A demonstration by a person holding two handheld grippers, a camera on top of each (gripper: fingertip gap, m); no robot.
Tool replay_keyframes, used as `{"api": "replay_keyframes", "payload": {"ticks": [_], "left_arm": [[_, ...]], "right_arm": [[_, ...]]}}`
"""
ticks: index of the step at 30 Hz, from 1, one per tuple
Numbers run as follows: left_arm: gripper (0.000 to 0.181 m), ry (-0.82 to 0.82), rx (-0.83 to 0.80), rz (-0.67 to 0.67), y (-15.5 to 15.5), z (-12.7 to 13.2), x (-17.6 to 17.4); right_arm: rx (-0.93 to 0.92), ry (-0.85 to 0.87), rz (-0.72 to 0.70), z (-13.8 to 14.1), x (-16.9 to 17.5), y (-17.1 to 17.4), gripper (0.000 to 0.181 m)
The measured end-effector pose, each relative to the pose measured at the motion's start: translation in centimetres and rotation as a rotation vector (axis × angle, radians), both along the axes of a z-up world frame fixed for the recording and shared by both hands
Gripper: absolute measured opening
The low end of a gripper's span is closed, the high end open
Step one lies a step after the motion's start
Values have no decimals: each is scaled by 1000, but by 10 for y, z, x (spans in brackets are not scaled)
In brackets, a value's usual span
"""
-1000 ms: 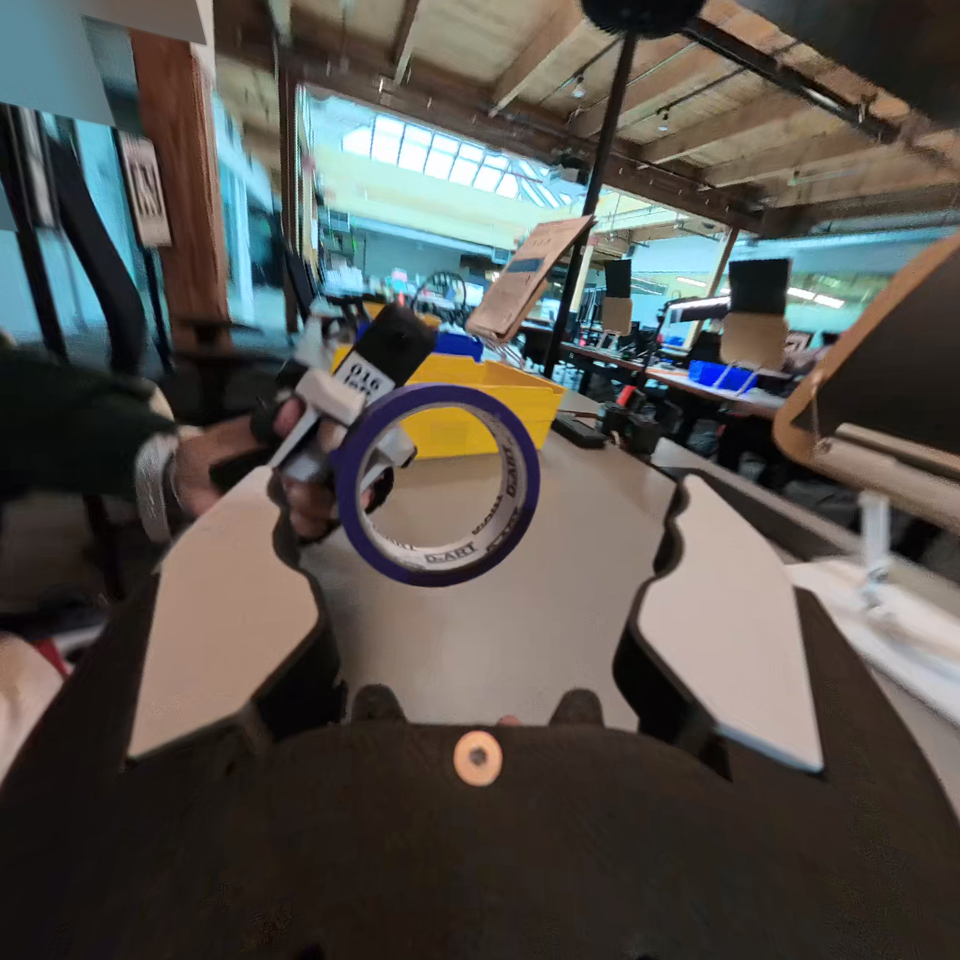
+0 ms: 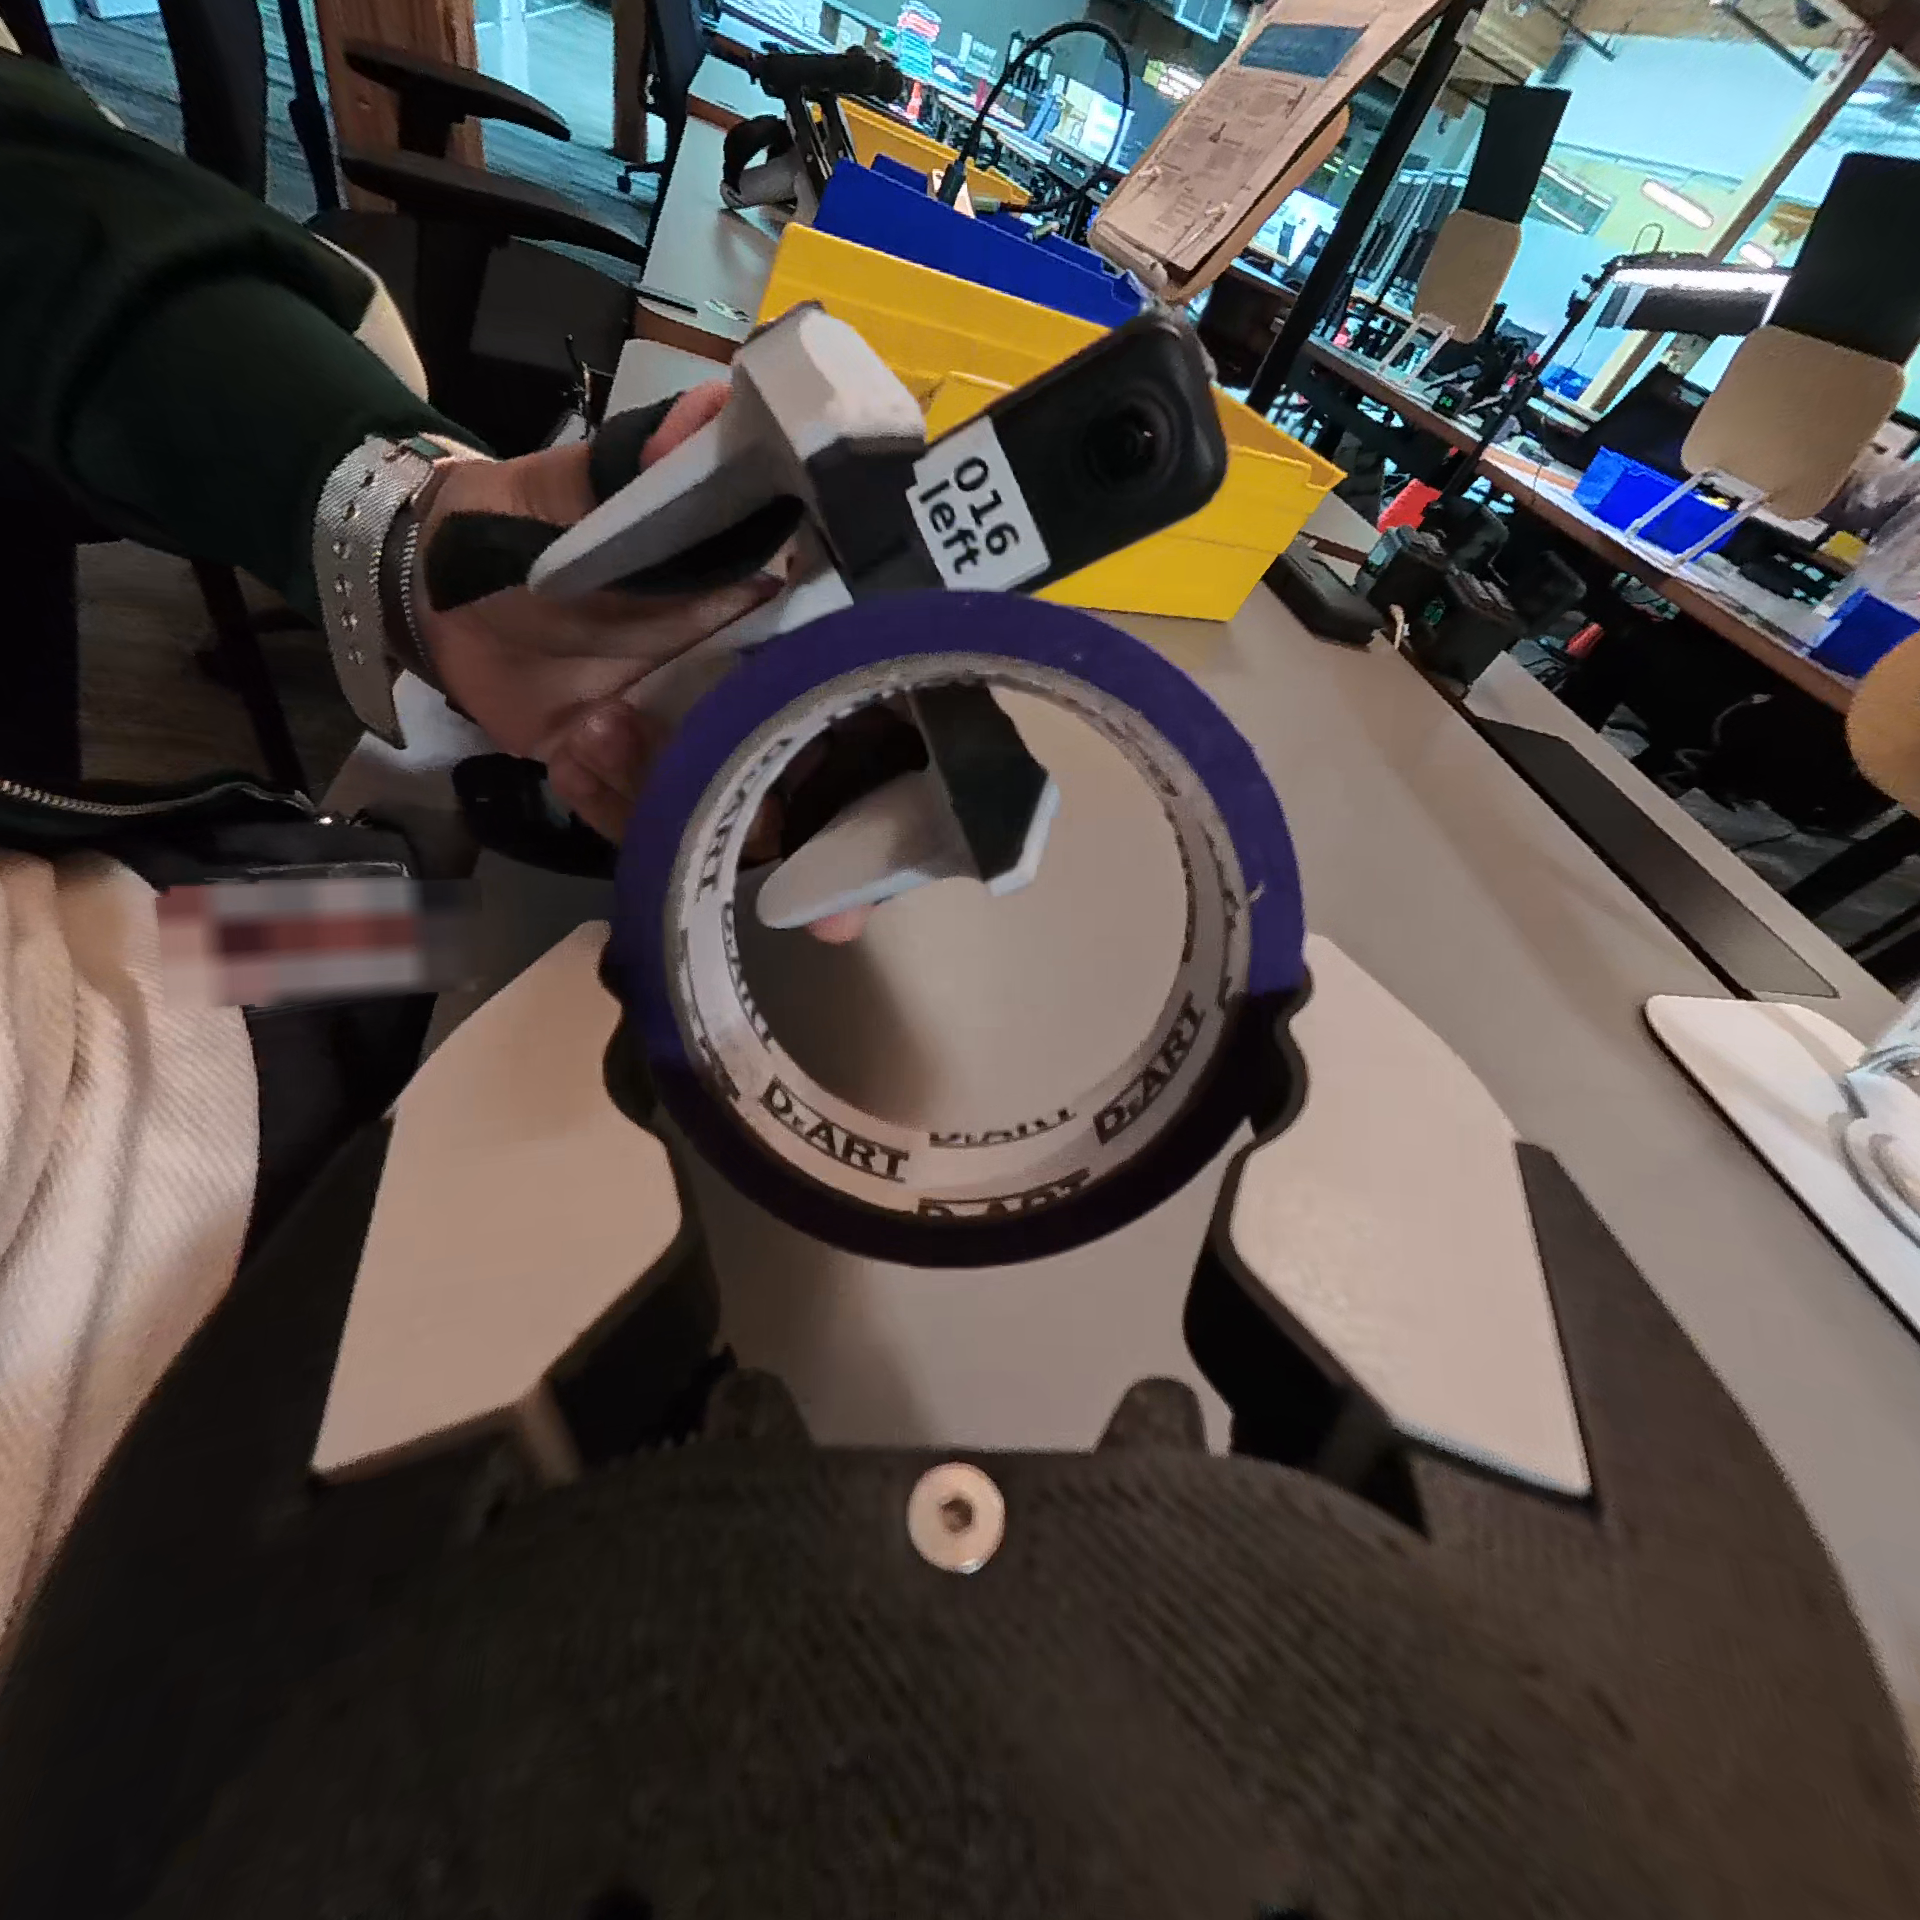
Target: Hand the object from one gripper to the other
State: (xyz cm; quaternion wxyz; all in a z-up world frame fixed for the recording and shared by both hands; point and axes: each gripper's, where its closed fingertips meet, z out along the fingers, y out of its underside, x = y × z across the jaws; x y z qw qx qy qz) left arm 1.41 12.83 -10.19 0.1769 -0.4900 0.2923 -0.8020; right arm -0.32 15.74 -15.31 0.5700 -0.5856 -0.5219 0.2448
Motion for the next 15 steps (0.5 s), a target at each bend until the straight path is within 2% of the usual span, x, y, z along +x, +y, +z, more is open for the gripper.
{"api": "replay_keyframes", "payload": {"ticks": [1,4,9,12,15], "left_arm": [[39,3,3,10,2,0,-1],[47,30,5,6,4,-3,-1],[61,126,53,176,29,-15,-4],[66,202,96,296,48,-25,-9],[67,300,191,351,50,-34,-7]], "right_arm": [[-5,3,-8,0,2,2,116],[-18,-1,-55,0,7,9,115],[18,-52,-158,2,20,22,114],[94,-186,-261,-5,31,33,114],[136,-316,-342,-14,35,39,115]]}}
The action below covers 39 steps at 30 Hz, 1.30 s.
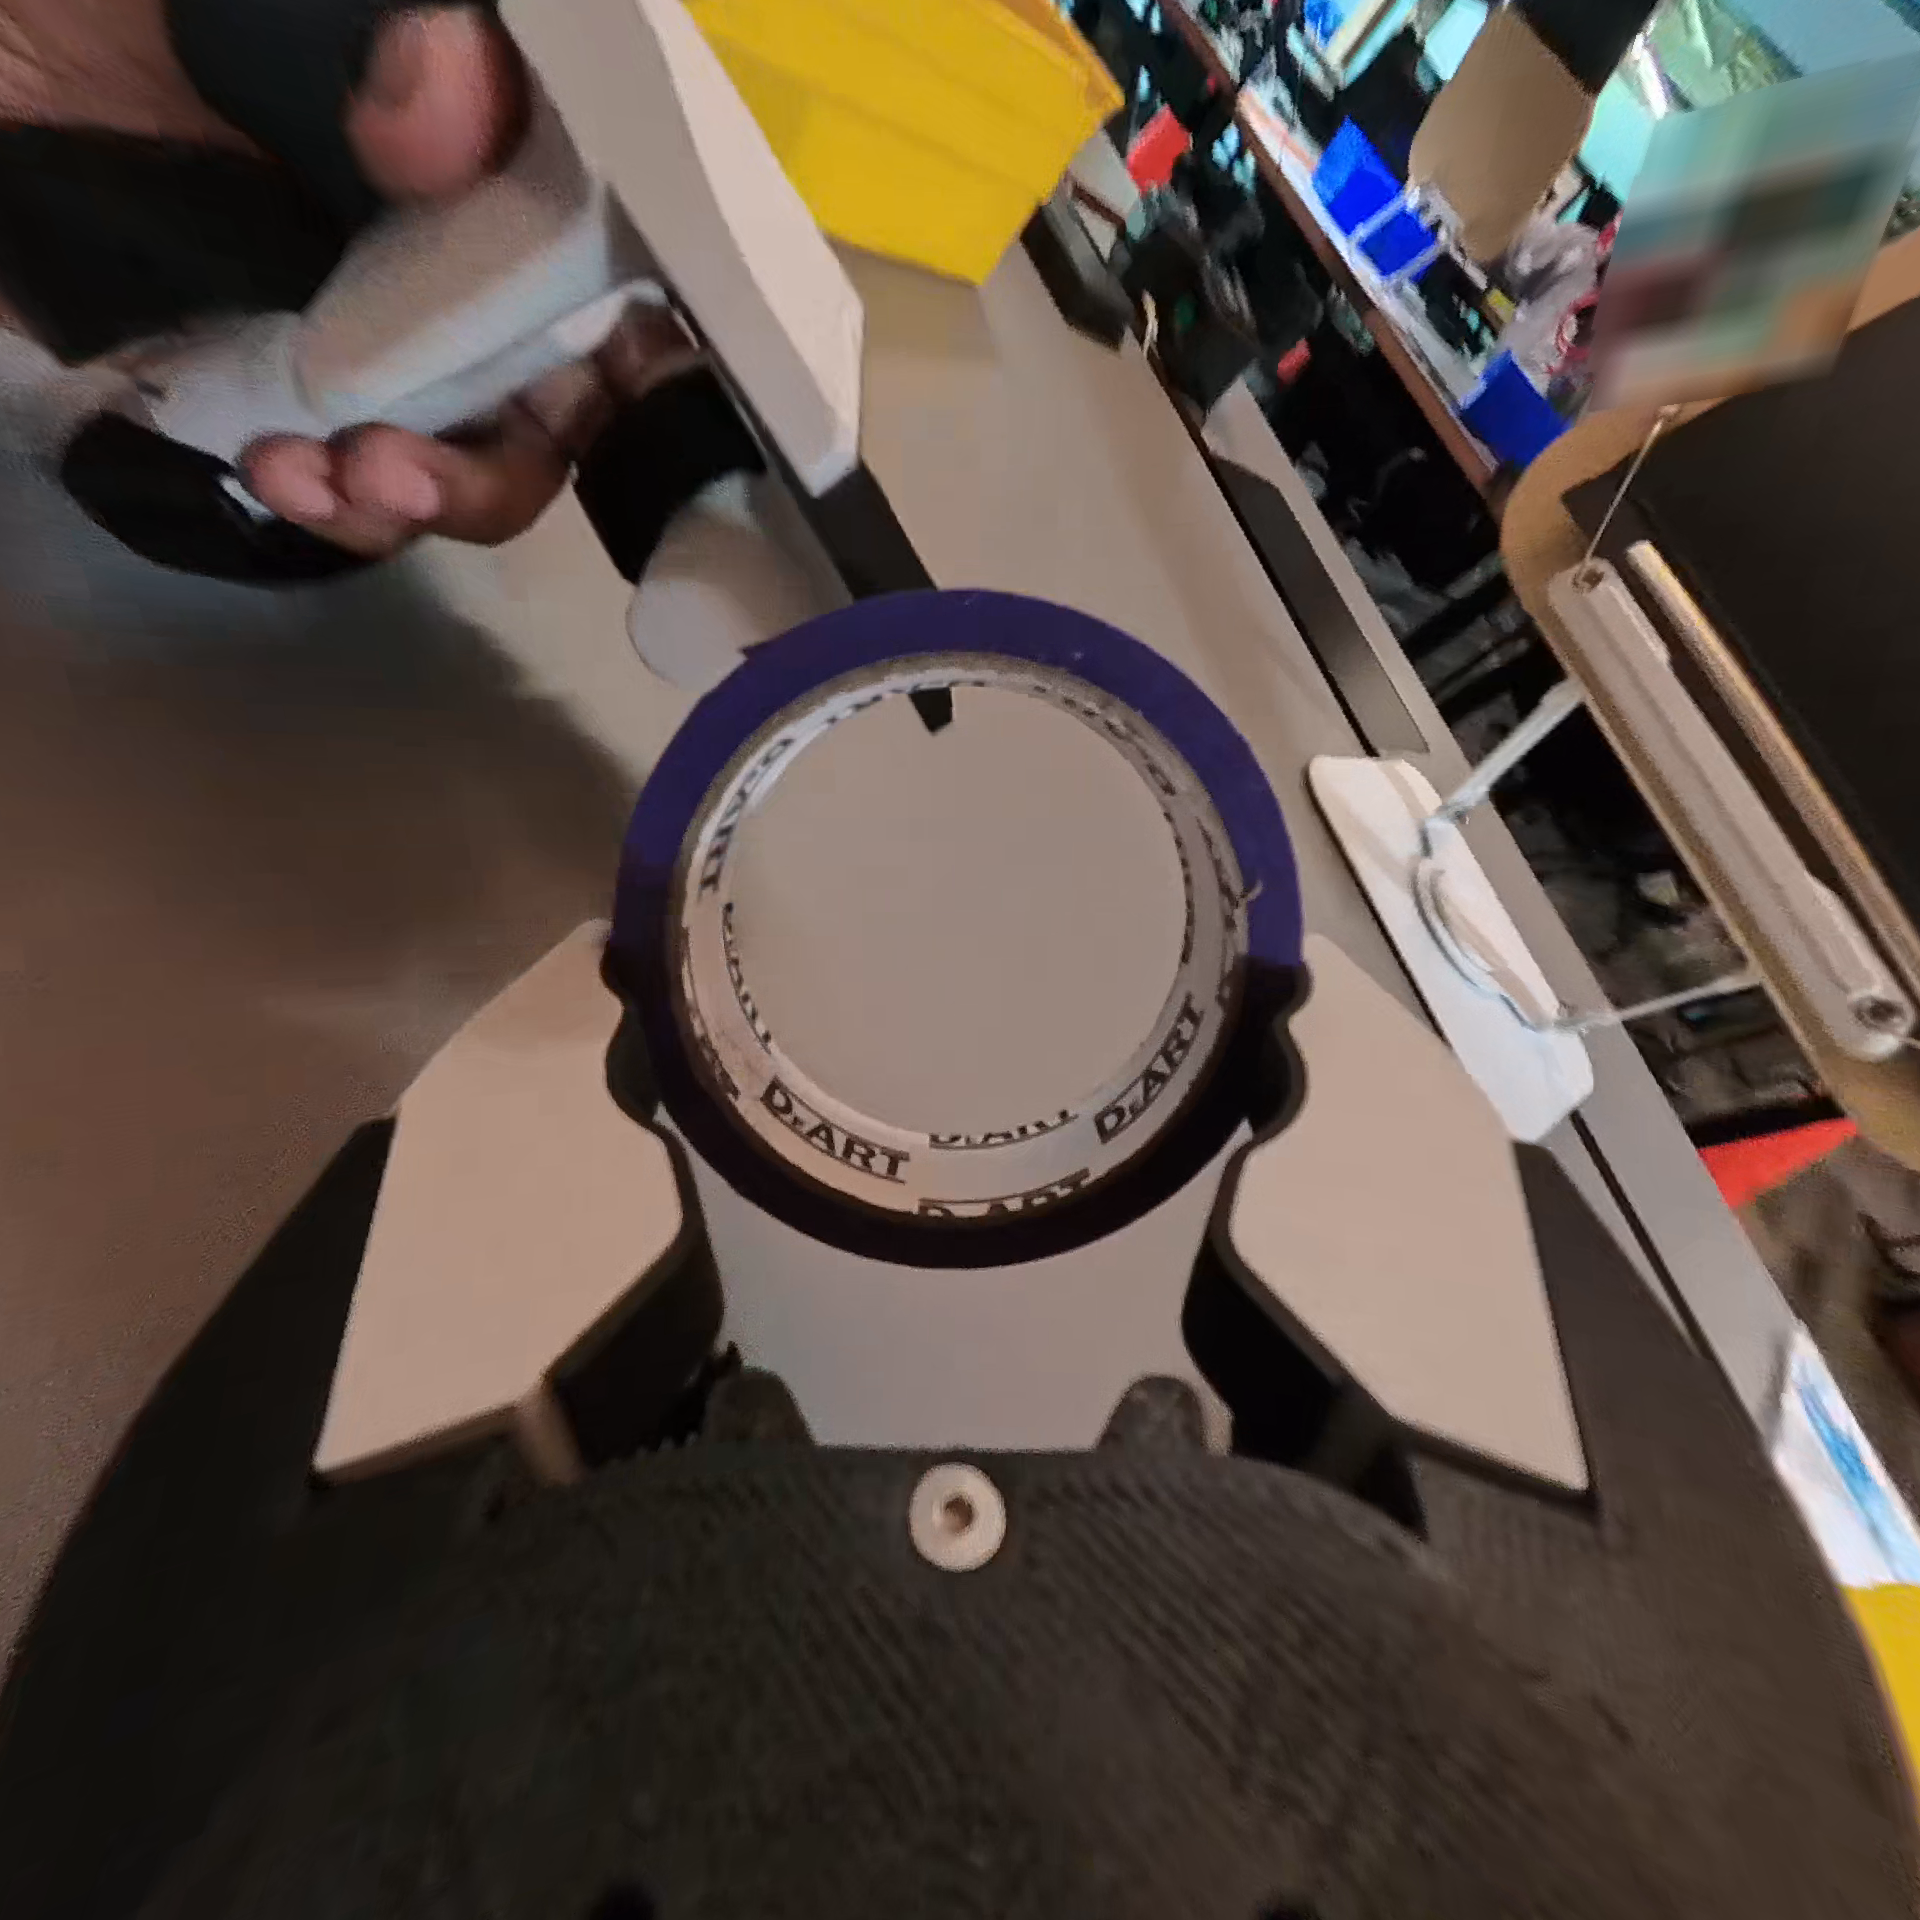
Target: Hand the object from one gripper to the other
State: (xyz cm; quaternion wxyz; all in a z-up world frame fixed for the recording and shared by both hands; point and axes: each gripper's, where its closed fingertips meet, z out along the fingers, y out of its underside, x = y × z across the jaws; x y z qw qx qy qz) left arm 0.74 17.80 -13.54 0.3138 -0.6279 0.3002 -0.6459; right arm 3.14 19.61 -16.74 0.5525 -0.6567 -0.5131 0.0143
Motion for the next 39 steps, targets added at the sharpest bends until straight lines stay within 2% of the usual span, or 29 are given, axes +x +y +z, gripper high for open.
{"api": "replay_keyframes", "payload": {"ticks": [1,4,8,12,16,18,22,24,28,33,36,39], "left_arm": [[57,43,25,-6,-4,-3,2],[48,141,41,-10,-11,-15,9],[30,188,31,12,-7,-25,7],[30,173,-26,-12,-7,-27,6],[29,119,-110,-29,-5,-20,4],[30,65,-175,-26,-1,-16,1],[30,-96,-320,5,18,-7,-13],[29,-165,-329,17,26,-2,-21],[29,-196,-277,48,34,2,-27],[29,-215,-216,44,30,9,-26],[29,-216,-202,37,29,10,-25],[29,-216,-204,30,28,9,-24]], "right_arm": [[-16,-23,-31,-4,0,1,115],[-39,-83,-97,-13,2,2,114],[11,-152,-136,-11,2,1,114],[40,-193,-166,-10,2,1,115],[44,-114,-140,-3,-3,0,115],[25,-31,-132,4,-6,-2,118],[-25,194,-121,22,-4,0,136],[-57,327,-96,32,0,1,133],[-259,665,-4,43,7,1,111],[-585,1108,16,48,27,8,84],[-730,1135,87,42,19,1,63],[-800,1136,155,40,7,-7,54]]}}
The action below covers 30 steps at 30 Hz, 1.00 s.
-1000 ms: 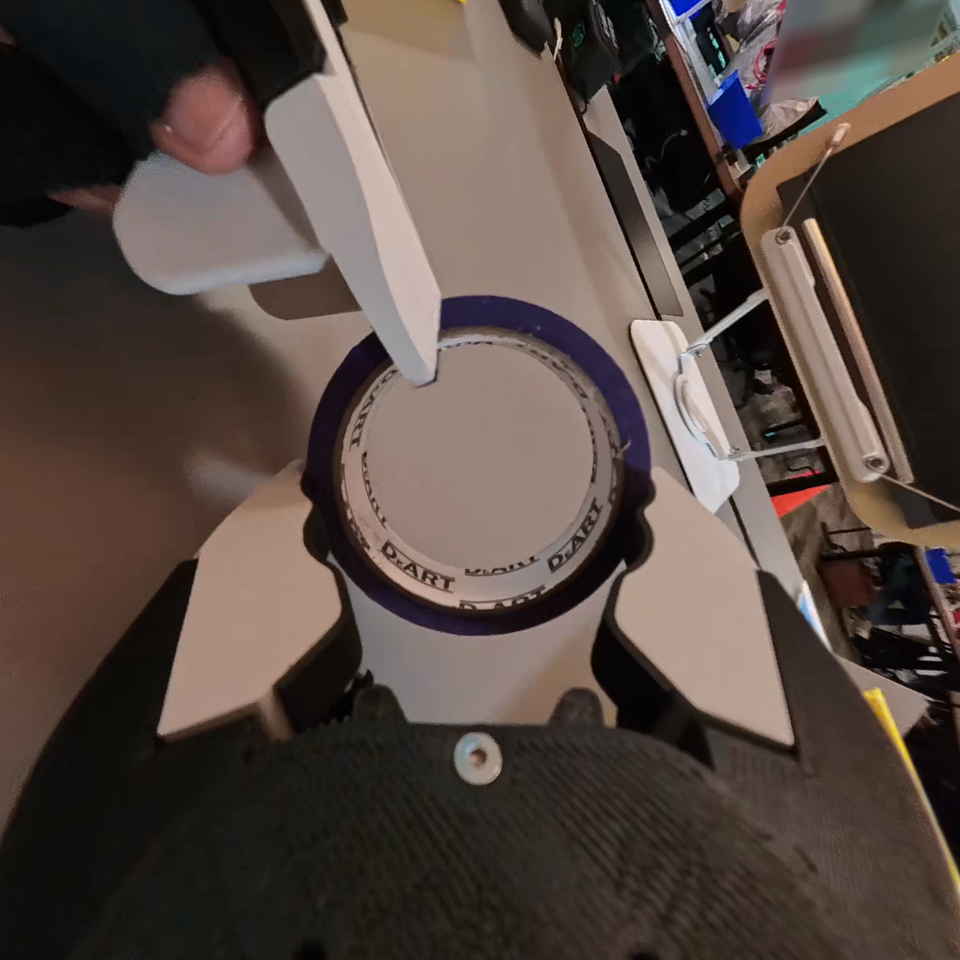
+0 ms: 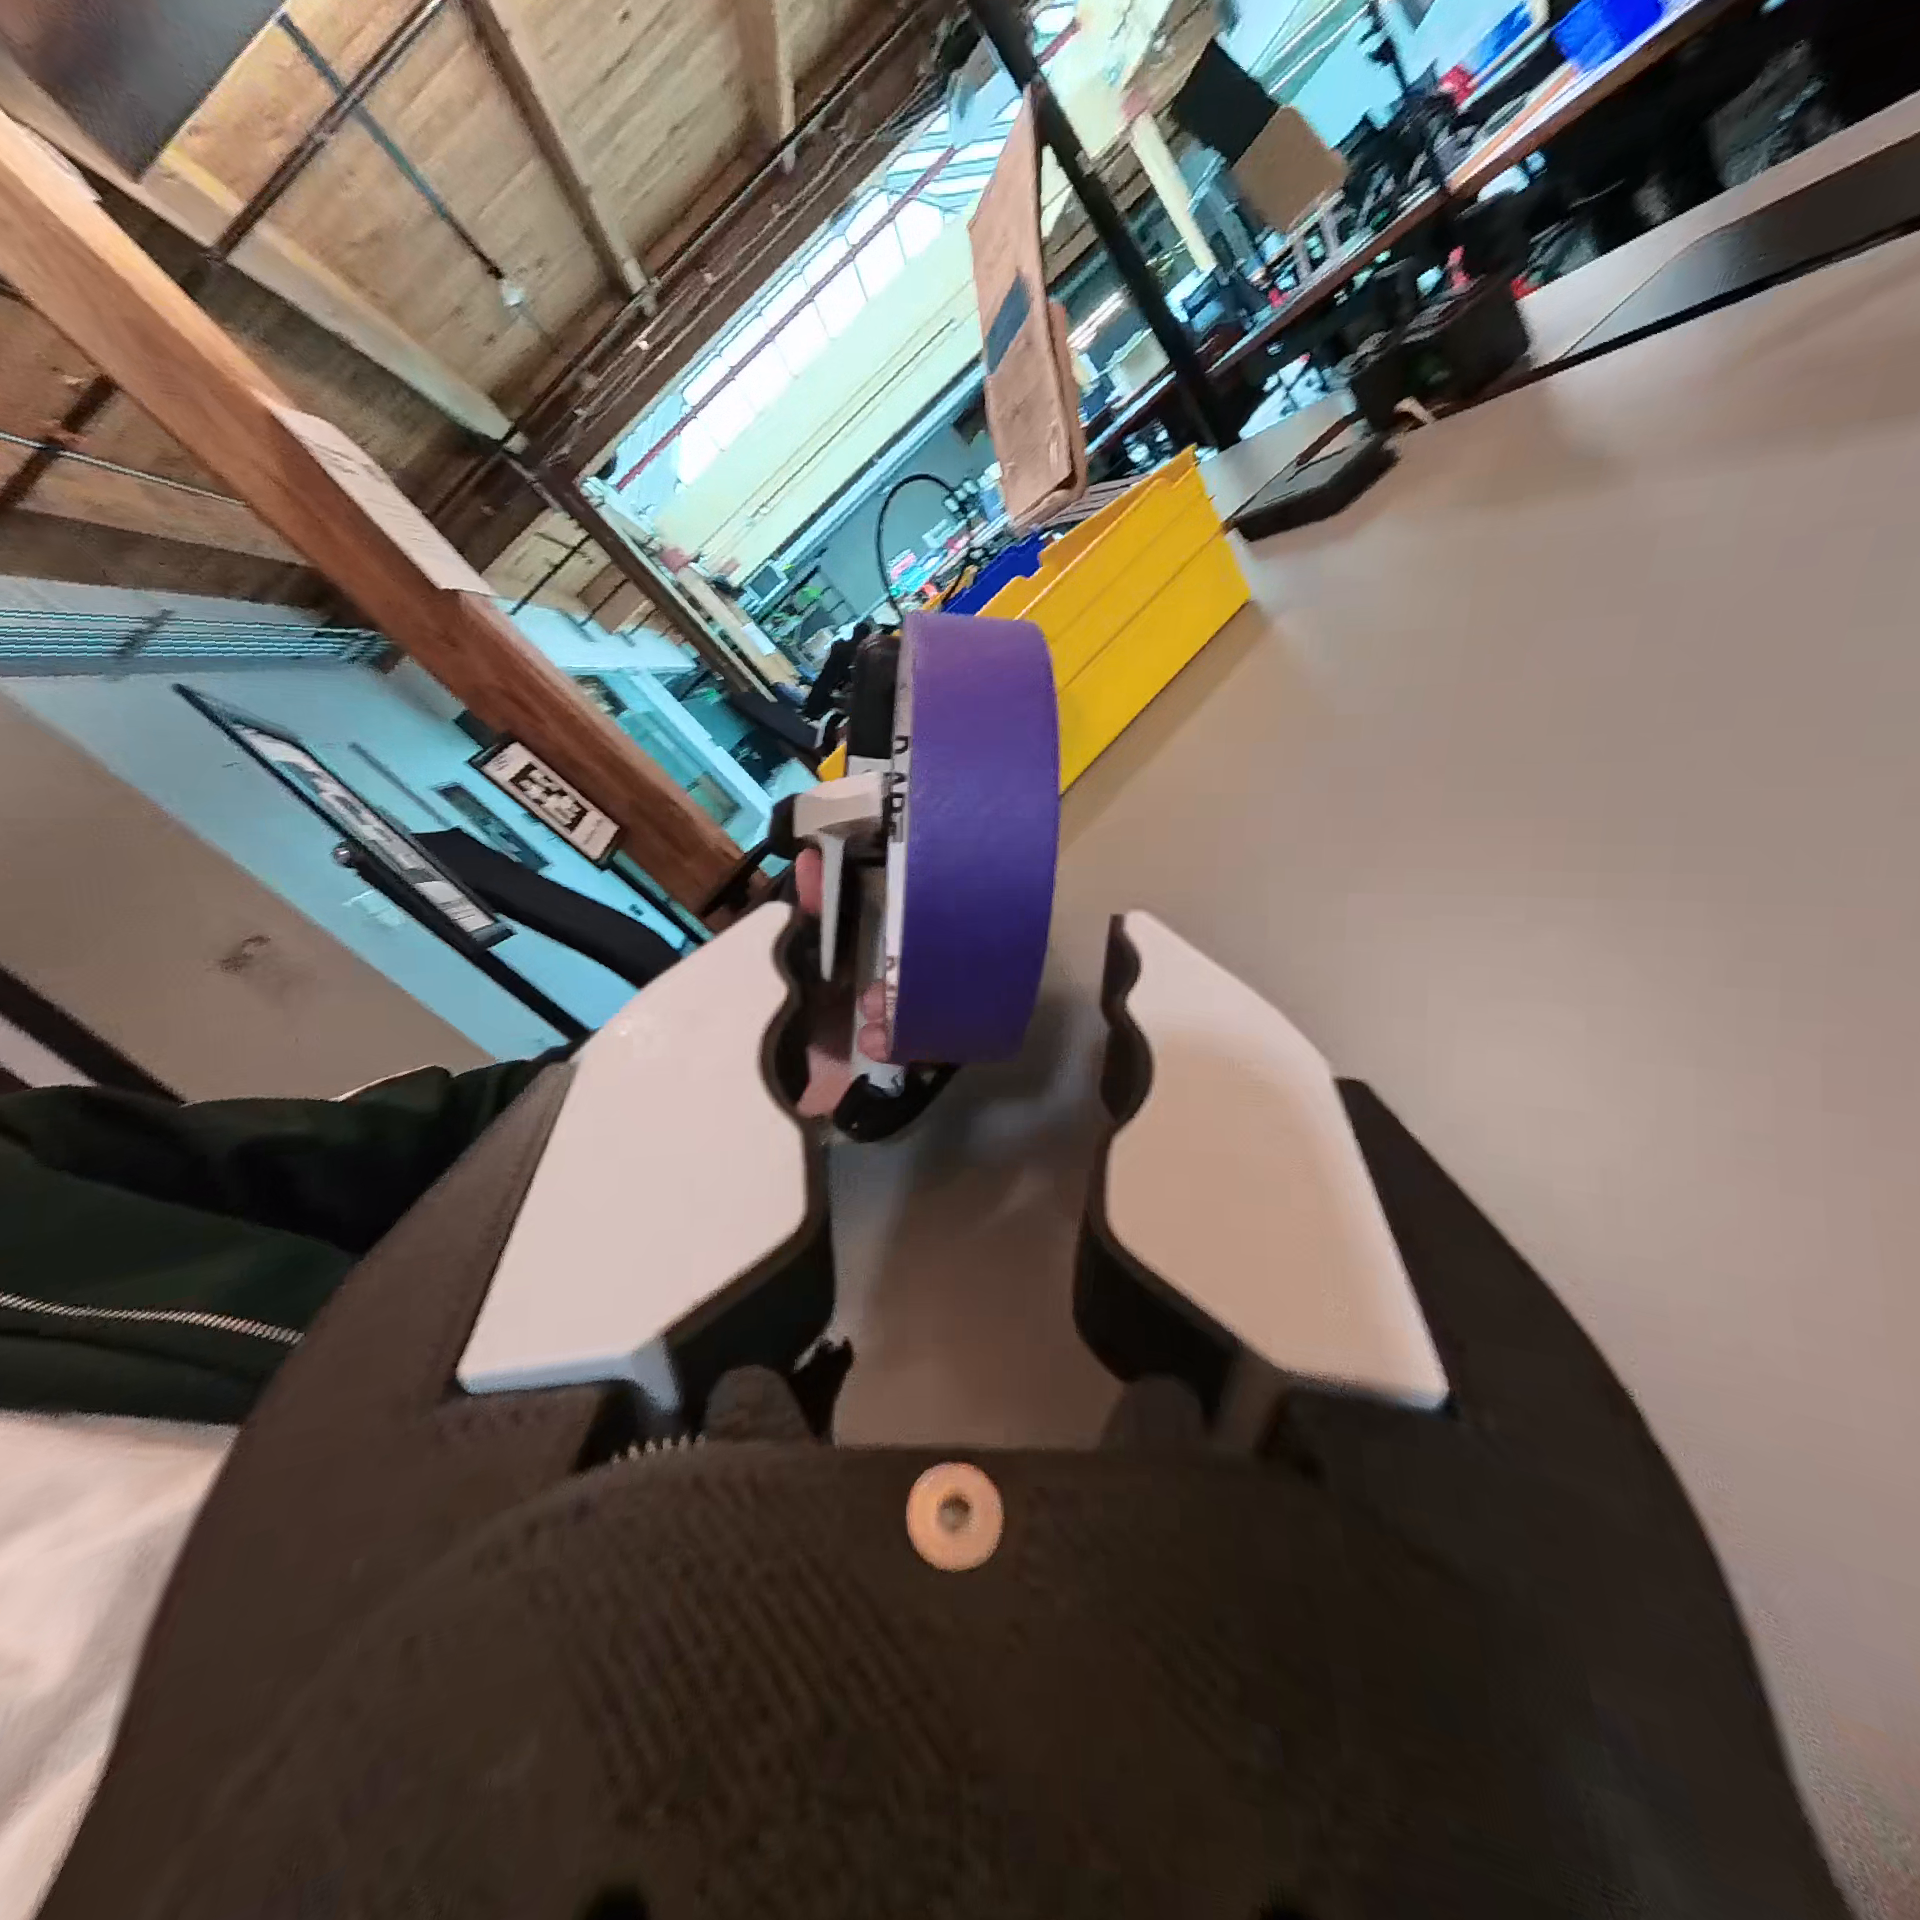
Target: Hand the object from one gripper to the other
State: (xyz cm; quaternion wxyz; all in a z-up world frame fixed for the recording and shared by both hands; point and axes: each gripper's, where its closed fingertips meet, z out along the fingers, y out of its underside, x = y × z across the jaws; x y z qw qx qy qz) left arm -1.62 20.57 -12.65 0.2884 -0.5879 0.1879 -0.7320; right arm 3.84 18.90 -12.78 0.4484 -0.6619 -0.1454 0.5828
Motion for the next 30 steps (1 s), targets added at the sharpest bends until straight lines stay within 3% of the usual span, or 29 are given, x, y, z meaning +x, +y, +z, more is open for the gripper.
{"api": "replay_keyframes", "payload": {"ticks": [6,19,30], "left_arm": [[29,-9,-13,-28,-7,-1,6],[35,-12,87,-43,-18,3,14],[43,-117,-21,163,23,7,-21]], "right_arm": [[-33,61,79,-3,-8,-7,29],[-49,128,69,6,4,-3,28],[-67,149,43,6,15,3,28]]}}
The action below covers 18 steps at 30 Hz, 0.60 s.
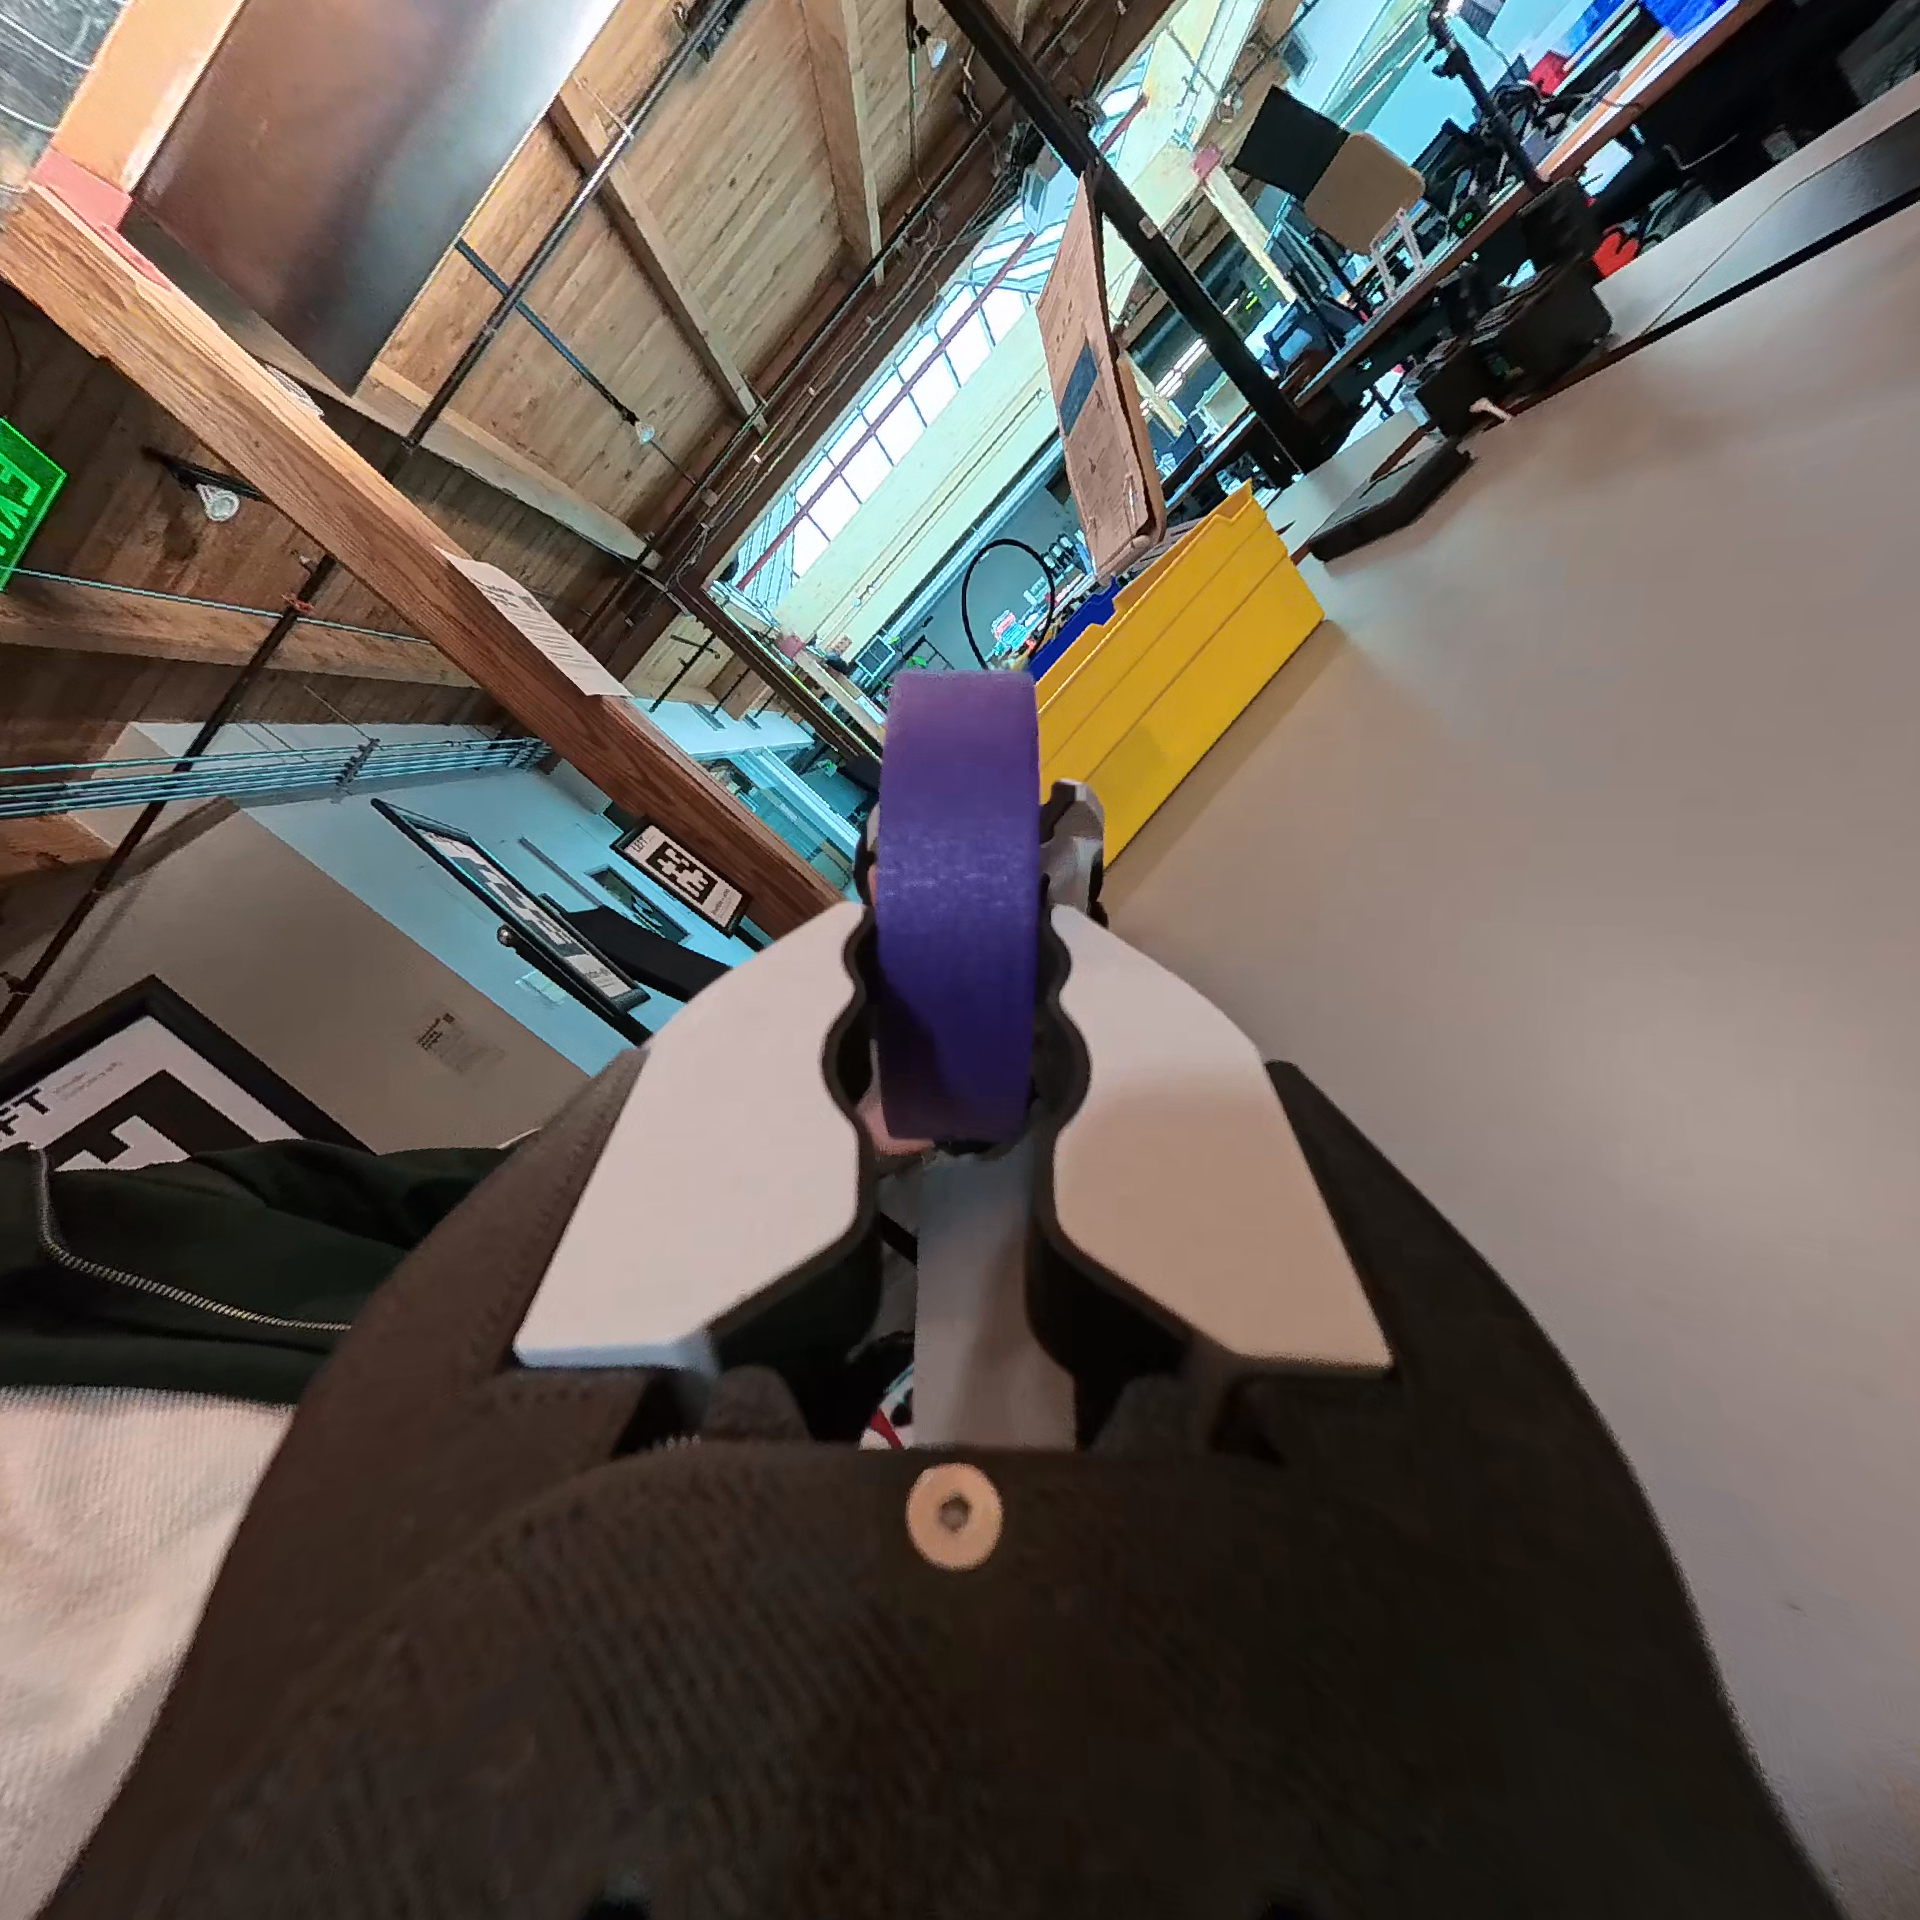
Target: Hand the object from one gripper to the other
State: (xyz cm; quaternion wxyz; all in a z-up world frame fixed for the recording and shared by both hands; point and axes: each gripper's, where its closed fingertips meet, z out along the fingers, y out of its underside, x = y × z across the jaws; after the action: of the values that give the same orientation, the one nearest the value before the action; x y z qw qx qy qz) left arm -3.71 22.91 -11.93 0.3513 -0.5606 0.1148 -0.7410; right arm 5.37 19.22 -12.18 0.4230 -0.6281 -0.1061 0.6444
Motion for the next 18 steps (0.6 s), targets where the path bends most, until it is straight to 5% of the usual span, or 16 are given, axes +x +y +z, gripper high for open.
{"api": "replay_keyframes", "payload": {"ticks": [6,15,18], "left_arm": [[43,18,25,-15,-4,1,3],[42,-85,-91,-281,-29,1,22],[45,-36,-48,-256,-31,0,25]], "right_arm": [[15,-33,19,-2,-5,-3,28],[24,-1,60,3,-8,-8,28],[33,-34,54,1,-9,-8,28]]}}
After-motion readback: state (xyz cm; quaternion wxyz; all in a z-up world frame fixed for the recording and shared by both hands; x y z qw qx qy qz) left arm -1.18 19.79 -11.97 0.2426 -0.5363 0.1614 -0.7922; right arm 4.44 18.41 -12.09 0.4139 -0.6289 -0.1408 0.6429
